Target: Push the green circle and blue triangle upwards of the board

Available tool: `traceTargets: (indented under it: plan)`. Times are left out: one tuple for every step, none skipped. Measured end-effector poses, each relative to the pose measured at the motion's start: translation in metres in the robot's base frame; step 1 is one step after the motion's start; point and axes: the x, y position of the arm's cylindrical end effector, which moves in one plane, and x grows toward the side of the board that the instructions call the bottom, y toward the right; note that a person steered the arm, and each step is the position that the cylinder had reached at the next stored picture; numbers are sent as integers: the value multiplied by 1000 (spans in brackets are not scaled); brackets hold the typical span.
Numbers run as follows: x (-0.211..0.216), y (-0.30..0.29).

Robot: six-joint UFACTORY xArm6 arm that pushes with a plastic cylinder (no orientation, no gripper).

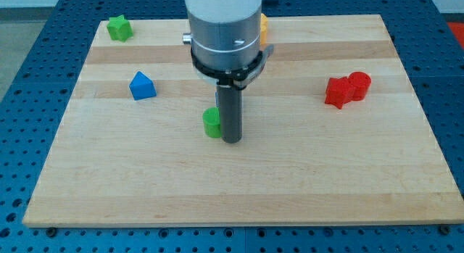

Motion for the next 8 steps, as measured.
traceTargets:
  plan:
    - [-23,-22]
    - [-33,-75]
    - [-41,-120]
    - [-41,-138]
    - [-42,-145]
    - [-51,-146]
    - [-74,-147]
    - [-91,-154]
